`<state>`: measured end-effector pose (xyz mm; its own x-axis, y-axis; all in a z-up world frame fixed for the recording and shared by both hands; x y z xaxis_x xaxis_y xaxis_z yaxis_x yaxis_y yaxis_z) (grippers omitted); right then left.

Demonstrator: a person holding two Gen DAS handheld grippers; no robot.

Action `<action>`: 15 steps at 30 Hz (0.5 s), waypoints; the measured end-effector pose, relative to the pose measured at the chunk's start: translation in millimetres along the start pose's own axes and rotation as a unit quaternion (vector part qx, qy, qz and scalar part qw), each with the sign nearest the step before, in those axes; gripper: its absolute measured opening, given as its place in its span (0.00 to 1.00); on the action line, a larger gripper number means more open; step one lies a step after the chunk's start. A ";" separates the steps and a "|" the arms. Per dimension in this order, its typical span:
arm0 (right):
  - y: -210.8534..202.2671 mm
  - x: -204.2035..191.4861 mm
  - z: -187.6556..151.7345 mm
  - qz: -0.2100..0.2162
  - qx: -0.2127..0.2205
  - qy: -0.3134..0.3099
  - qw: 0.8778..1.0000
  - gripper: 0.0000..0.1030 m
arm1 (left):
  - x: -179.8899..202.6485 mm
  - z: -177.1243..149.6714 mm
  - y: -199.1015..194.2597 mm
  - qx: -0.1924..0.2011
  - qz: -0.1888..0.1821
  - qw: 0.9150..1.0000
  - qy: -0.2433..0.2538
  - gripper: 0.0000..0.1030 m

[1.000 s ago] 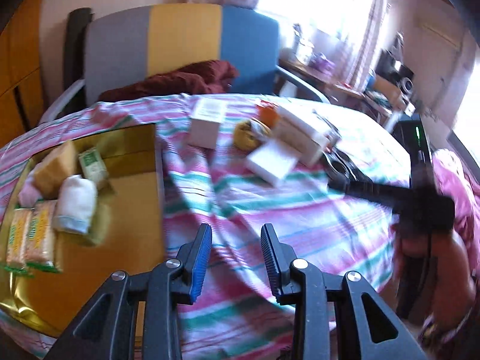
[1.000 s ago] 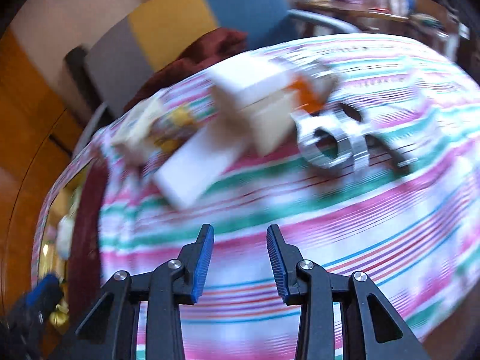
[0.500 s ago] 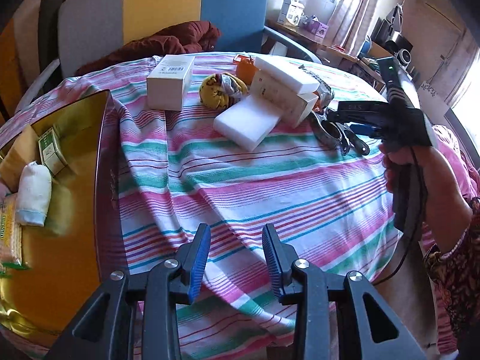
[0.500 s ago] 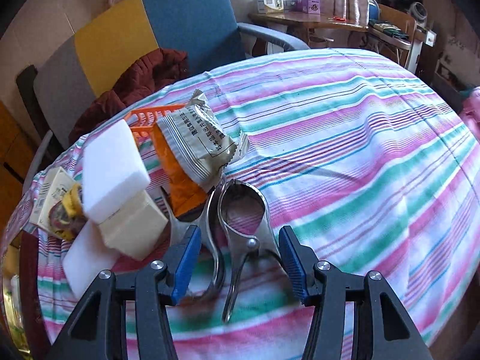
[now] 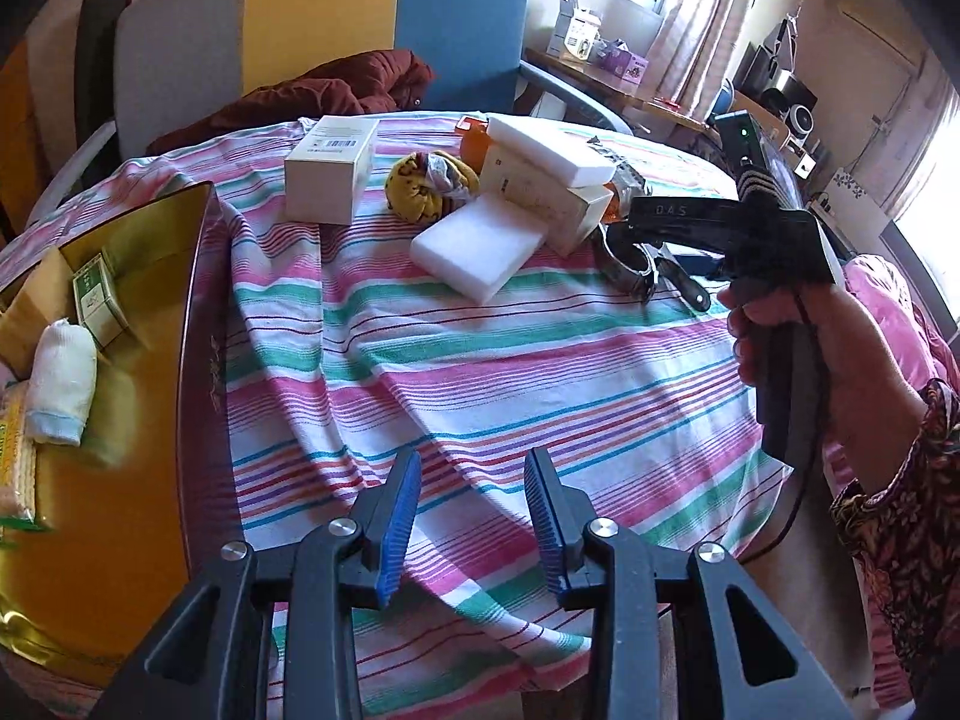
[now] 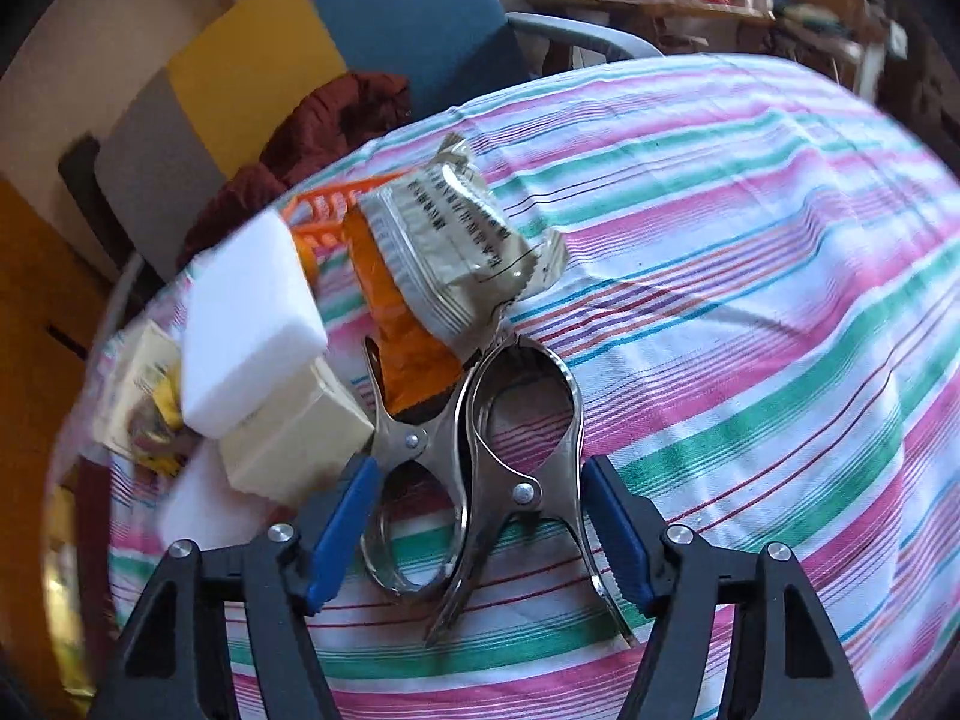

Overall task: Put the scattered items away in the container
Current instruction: 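Move back to the silver spring clips and grasp one with the right tool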

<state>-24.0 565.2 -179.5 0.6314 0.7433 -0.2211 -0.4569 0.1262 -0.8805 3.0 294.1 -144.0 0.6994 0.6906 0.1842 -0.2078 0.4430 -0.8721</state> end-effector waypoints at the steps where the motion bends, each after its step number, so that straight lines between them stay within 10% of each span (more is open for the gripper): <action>1: -0.4 -1.0 -0.4 -0.003 0.002 0.000 1.000 0.68 | -0.6 -0.6 -0.3 0.000 0.000 1.000 -0.001 0.35; 6: -1.2 3.8 -13.0 -0.012 0.005 0.005 1.000 0.48 | -6.8 -0.8 -6.0 0.009 -0.004 1.000 -0.016 0.35; 15: -25.5 -14.9 -57.0 -0.002 0.014 -0.027 1.000 0.44 | -10.5 -0.9 -13.5 0.020 -0.008 0.999 -0.028 0.35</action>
Point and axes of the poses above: each gripper's, at about its wrist camera, not at the fingertips, and y roughly the way its jaws point, x to its right, z to its top, the point moved 9 cm from there along y, roughly the way its jaws point, and after that the axes turned 5 degrees about -x, right-handed, at the moved point
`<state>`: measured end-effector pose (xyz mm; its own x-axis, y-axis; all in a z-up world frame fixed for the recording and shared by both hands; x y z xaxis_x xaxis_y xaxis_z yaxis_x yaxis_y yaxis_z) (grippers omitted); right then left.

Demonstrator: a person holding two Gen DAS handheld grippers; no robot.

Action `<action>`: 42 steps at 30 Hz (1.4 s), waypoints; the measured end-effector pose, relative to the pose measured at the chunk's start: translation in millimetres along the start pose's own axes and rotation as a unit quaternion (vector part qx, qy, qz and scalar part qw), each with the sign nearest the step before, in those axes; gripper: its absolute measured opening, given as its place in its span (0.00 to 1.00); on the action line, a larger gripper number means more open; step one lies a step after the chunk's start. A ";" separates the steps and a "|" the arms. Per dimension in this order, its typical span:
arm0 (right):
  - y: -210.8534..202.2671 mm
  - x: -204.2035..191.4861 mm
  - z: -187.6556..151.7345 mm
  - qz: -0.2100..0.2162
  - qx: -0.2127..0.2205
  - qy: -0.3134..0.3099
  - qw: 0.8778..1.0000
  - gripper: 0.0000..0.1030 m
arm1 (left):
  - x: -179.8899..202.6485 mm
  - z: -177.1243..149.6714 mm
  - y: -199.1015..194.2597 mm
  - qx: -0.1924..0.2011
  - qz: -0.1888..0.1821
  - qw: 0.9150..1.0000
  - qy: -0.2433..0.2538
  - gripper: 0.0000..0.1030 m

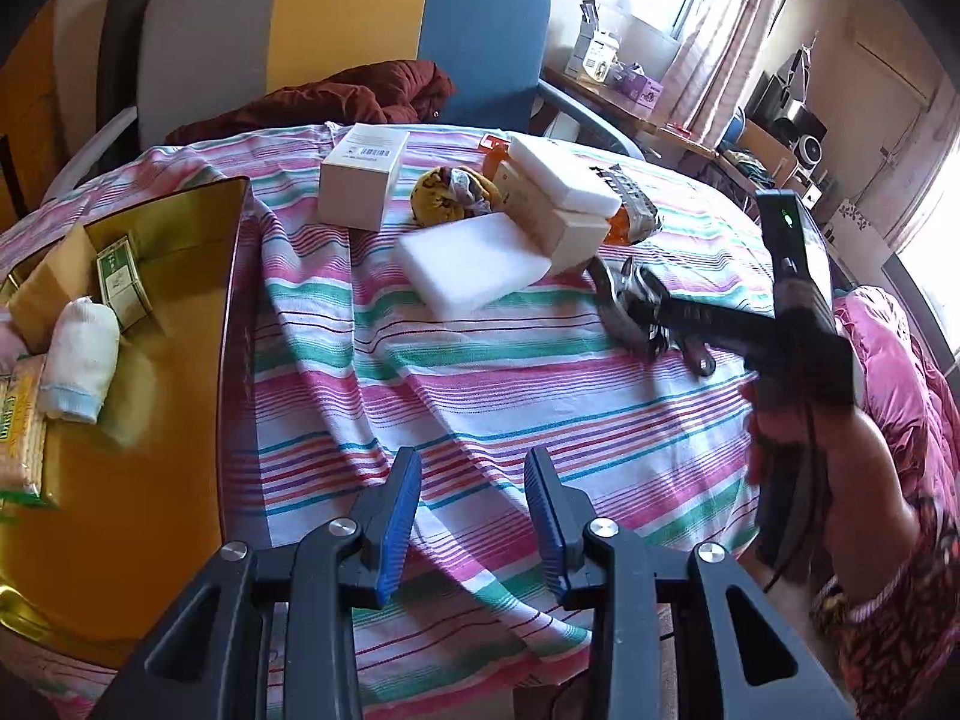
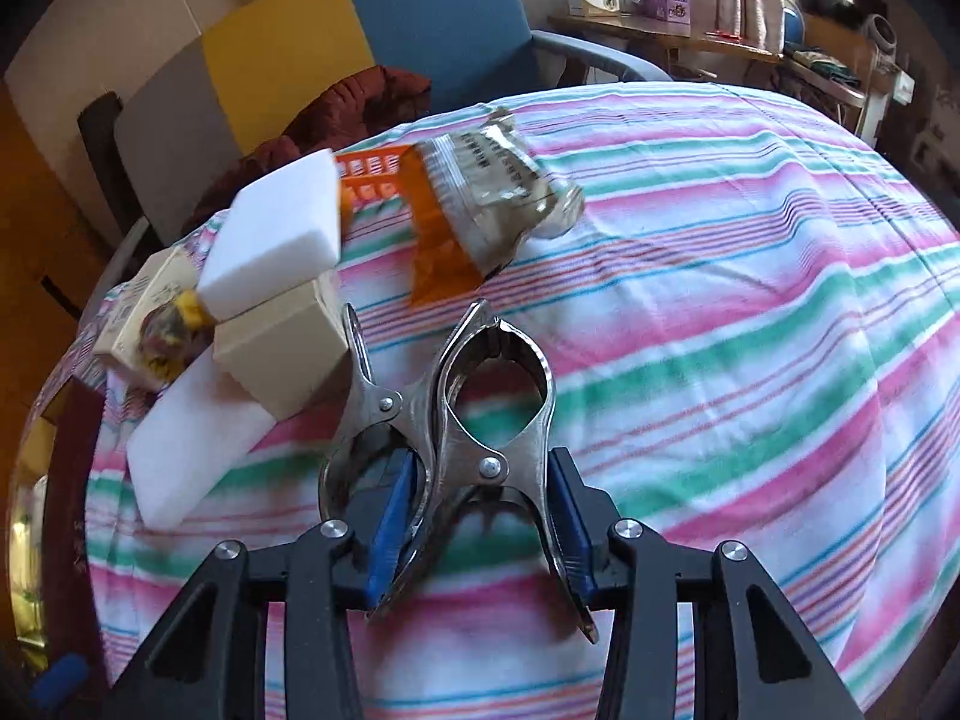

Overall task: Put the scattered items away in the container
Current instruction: 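Move back to the silver spring clips and grasp one with the right tool, then grasp the other silver spring clip with the left tool while the right tool holds its clip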

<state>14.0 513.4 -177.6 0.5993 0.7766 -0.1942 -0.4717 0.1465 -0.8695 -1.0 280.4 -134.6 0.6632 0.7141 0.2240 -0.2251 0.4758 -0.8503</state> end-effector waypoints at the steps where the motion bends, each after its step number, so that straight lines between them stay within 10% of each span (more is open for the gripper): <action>1: -3.7 -5.5 -7.2 0.004 0.000 -0.004 1.000 0.44 | 0.0 -0.4 -1.0 0.001 -0.001 1.000 0.000 0.35; 20: -53.0 -74.8 -88.1 0.153 -0.032 -0.020 0.988 0.58 | 0.5 -5.4 -6.4 0.001 -0.002 1.000 -0.010 0.35; 34: -39.6 -27.9 -69.6 0.041 -0.014 -0.039 0.998 0.61 | 35.5 11.4 20.4 -0.023 -0.012 0.999 0.046 0.35; 42: -50.7 -12.8 -62.6 0.070 -0.012 -0.006 0.997 0.61 | 48.3 25.2 58.6 -0.065 -0.014 0.996 0.060 0.35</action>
Point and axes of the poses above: each gripper's, at about its wrist camera, not at the fingertips, and y roughly the way its jaws point, x to its right, z to its top, the point moved 9 cm from there along y, roughly the way its jaws point, and after that the axes turned 5 degrees about -x, right-handed, at the moved point
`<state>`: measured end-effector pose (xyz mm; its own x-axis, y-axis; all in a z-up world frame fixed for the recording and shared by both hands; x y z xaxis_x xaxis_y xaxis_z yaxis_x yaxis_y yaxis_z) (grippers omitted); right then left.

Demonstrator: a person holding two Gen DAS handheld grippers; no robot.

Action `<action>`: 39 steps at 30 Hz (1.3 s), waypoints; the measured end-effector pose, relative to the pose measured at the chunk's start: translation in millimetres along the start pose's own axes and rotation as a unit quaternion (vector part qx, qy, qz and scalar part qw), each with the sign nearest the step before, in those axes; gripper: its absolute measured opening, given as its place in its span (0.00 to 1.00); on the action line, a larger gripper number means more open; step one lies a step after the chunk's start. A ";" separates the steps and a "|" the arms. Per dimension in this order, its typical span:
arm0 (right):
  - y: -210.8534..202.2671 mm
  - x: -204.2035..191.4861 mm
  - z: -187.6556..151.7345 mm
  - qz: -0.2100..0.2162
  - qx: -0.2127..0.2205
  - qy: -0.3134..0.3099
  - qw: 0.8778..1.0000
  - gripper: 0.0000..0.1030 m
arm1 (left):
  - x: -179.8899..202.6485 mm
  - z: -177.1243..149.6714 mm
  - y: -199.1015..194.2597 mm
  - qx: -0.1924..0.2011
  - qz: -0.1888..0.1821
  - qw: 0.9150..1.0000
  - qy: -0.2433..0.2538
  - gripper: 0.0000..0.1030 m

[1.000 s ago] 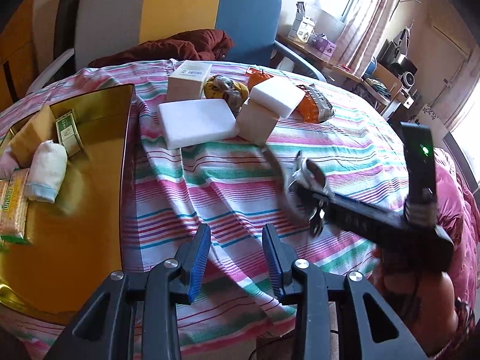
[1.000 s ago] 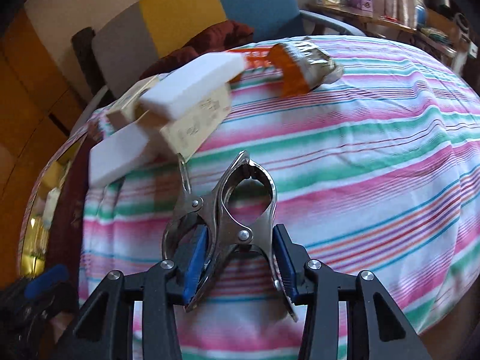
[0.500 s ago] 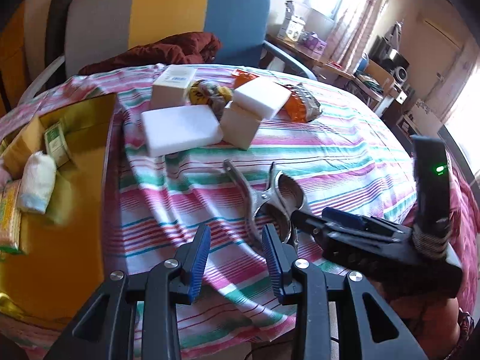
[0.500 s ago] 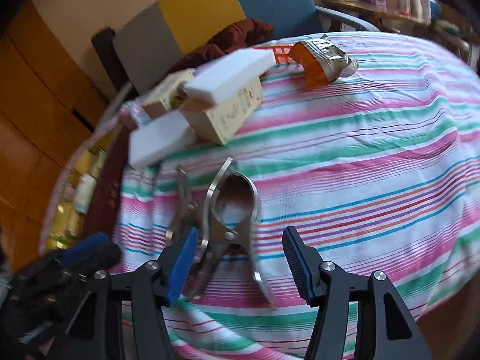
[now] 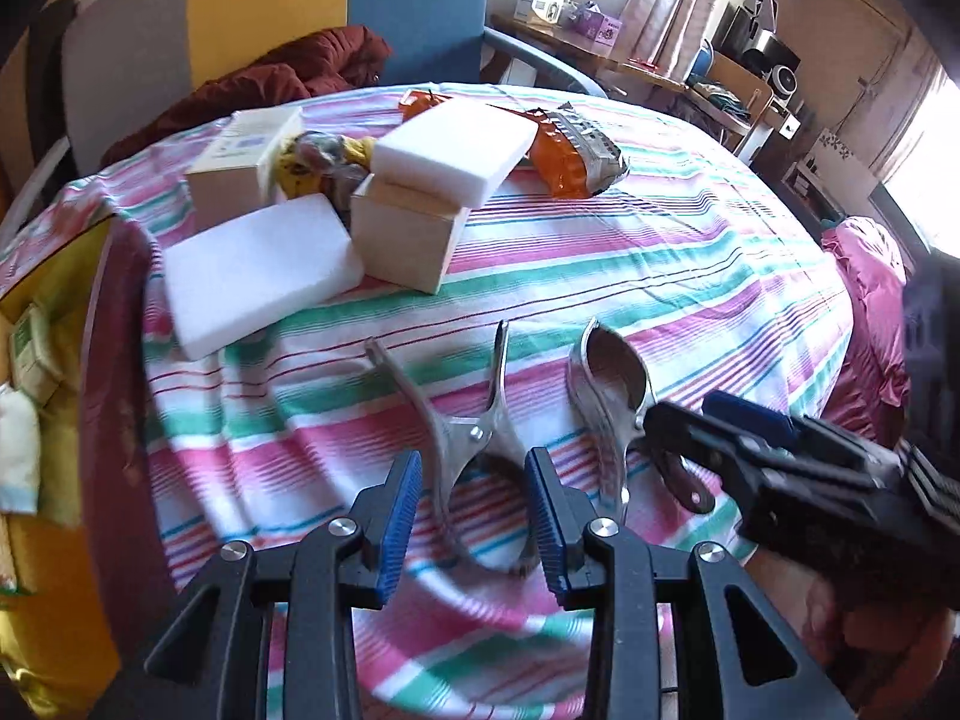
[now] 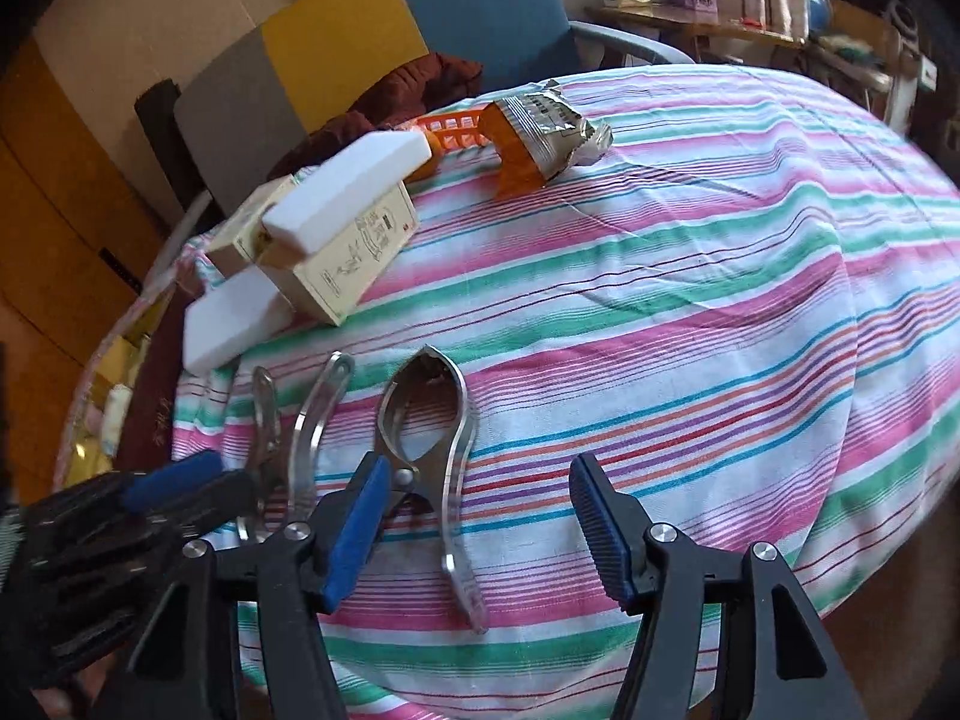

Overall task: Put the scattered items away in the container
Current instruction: 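Grasp the other silver spring clip with the left tool while the right tool holds its clip, then carry both silver clips over the gold tray with both tools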

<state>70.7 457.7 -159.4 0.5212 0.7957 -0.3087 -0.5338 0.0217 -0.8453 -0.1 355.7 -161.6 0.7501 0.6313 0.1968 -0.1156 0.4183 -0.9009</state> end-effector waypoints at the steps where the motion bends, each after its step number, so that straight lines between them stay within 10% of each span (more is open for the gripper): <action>1: -1.0 -1.9 0.6 0.001 0.001 -0.003 1.000 0.61 | 0.4 1.2 4.0 -0.005 -0.002 1.000 -0.002 0.35; 19: 24.3 -28.3 -9.0 -0.013 -0.034 -0.052 0.998 0.62 | -30.0 -13.0 -6.9 0.001 0.036 0.999 -0.004 0.39; 26: 31.4 -26.8 1.4 -0.043 -0.025 -0.075 0.996 0.41 | -27.4 -8.1 11.7 -0.010 0.062 0.998 0.012 0.39; 39: 21.5 -22.7 -4.9 -0.023 -0.026 -0.060 0.998 0.35 | -30.8 -16.5 -9.9 0.017 0.037 0.999 -0.023 0.38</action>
Point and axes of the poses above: each gripper's, at about its wrist camera, not at the fingertips, and y roughly the way its jaws point, x to its right, z to its top, the point moved 9 cm from there along y, roughly the way its jaws point, and after that the axes turned 5 degrees about -x, right-handed, at the moved point
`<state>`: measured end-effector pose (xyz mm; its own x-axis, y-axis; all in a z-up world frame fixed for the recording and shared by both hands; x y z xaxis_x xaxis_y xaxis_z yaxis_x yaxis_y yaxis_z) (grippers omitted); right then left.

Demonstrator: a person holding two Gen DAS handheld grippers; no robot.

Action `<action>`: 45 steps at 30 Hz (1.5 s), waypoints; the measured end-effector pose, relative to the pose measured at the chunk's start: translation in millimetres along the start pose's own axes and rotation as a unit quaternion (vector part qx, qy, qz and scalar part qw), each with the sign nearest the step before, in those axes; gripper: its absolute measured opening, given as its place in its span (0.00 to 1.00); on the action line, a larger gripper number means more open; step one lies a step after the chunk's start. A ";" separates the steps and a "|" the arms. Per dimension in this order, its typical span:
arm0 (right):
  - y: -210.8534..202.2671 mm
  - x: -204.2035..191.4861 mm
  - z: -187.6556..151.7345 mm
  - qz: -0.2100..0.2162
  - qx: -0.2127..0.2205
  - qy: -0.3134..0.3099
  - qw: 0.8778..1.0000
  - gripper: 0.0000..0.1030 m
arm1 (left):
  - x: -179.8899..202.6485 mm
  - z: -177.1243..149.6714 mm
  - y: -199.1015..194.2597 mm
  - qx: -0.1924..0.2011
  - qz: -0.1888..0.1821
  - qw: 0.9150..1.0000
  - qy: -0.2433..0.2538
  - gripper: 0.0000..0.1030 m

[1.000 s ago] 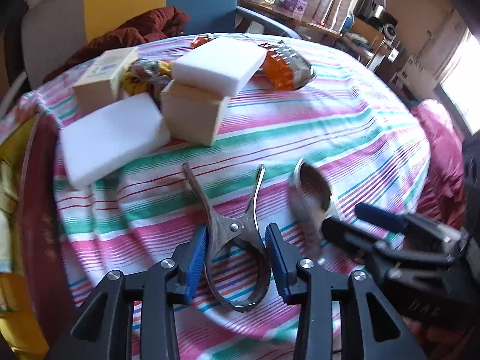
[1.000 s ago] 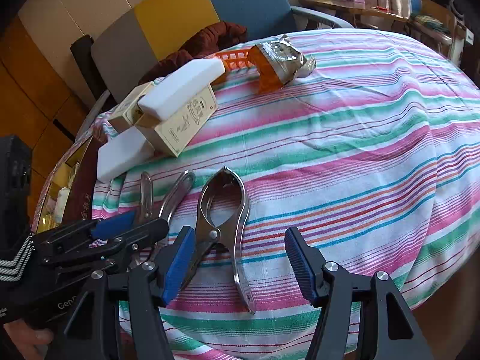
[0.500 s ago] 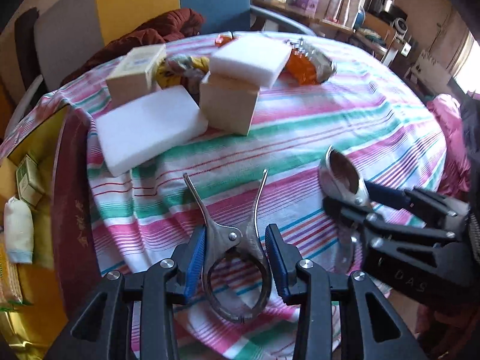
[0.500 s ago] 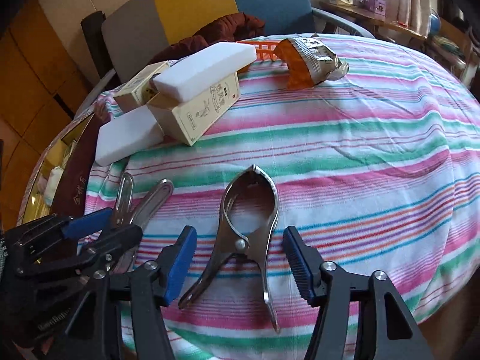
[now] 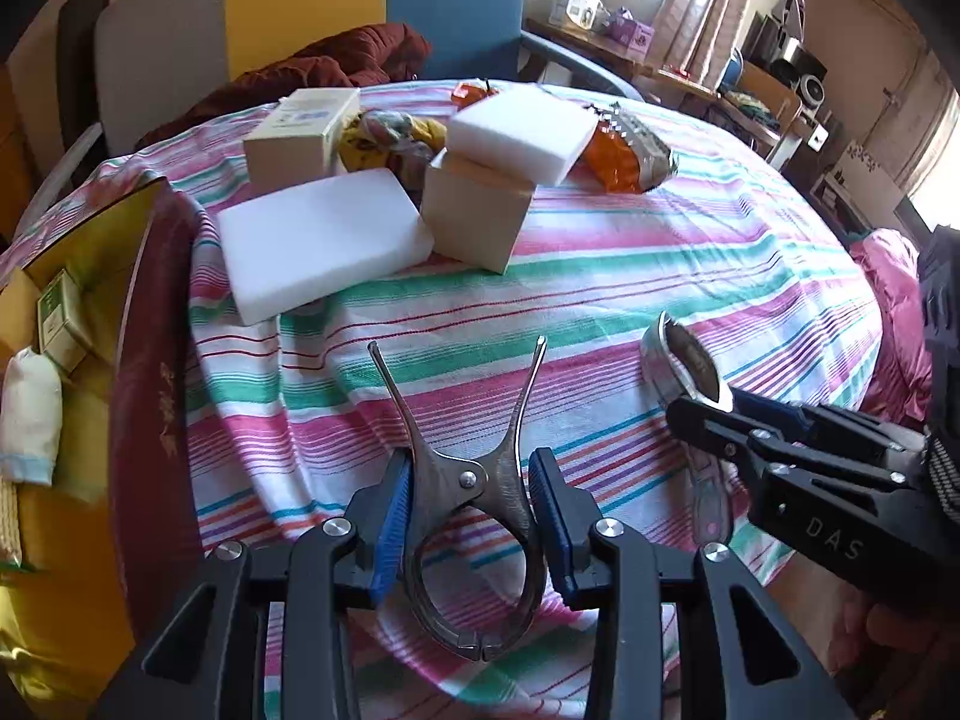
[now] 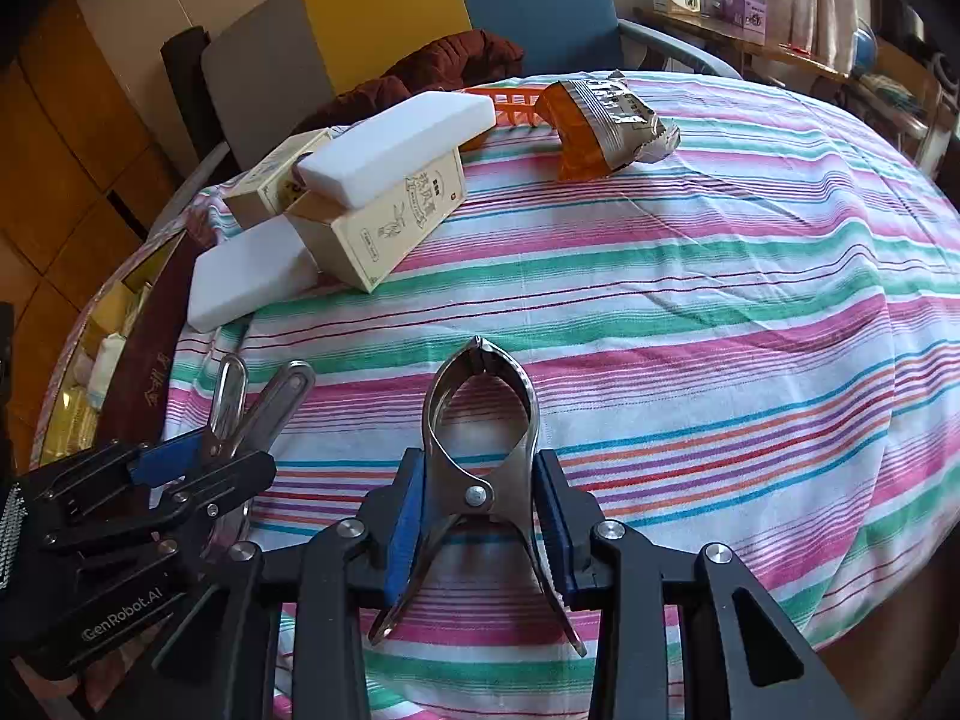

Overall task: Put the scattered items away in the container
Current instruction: 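Carry both silver clips over the gold tray with both tools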

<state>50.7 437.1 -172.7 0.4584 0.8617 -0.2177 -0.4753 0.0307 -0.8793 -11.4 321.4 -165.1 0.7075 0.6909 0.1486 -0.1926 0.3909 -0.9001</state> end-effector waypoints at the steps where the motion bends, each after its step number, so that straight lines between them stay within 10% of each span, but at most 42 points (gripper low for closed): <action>1: -1.2 -1.1 0.0 0.002 0.001 0.001 1.000 0.35 | -1.0 -0.1 -3.0 0.002 -0.002 1.000 -0.002 0.38; 23: -40.2 -143.0 42.1 0.115 0.036 -0.064 0.991 0.35 | -87.6 -1.6 -97.7 0.083 0.021 0.993 -0.078 0.38; 45: 27.5 -337.8 -12.3 0.182 -0.077 -0.197 0.960 0.35 | -272.6 -103.8 -111.4 0.036 0.118 0.972 -0.198 0.34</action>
<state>-108.0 140.7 -128.6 -0.0514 0.9273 -0.3709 -0.4203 -0.3570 -0.8342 -112.2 26.3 -147.9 0.3230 0.9410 0.1008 -0.3755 0.2251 -0.8991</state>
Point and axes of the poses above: each gripper's, at about its wrist camera, not at the fingertips, and y roughly the way its jaws point, x to its right, z to its top, the point moved 9 cm from there along y, roughly the way its jaws point, and after that the axes turned 5 degrees about -x, right-handed, at the moved point
